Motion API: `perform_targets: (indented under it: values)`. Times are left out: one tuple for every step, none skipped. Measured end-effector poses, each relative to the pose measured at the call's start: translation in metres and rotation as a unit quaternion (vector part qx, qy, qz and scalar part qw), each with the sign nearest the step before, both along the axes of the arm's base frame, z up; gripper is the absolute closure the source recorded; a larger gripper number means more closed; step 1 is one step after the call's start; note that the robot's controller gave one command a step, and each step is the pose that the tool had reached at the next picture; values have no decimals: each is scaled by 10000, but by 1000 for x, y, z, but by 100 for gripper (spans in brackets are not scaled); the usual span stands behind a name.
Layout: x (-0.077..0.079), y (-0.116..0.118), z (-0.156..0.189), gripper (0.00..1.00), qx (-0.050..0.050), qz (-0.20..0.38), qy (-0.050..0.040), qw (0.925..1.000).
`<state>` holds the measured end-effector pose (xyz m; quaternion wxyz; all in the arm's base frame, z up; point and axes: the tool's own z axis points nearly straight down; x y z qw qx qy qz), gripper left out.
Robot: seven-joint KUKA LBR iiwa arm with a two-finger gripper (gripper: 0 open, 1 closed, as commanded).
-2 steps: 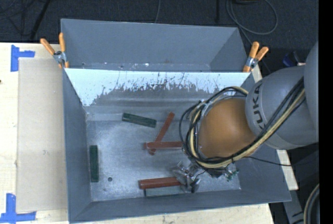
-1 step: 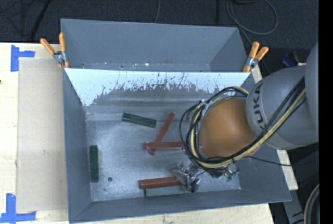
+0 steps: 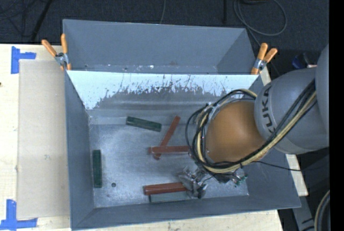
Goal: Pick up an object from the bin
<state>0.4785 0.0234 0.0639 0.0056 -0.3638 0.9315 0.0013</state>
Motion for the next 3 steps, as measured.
perform_targets:
  values:
    - [-2, 0, 6, 100, -11, 5, 41, 10000]
    - [-4, 0, 28, 100, -21, -1, 83, 10000]
    - [-3, -1, 51, 100, -25, -6, 79, 10000]
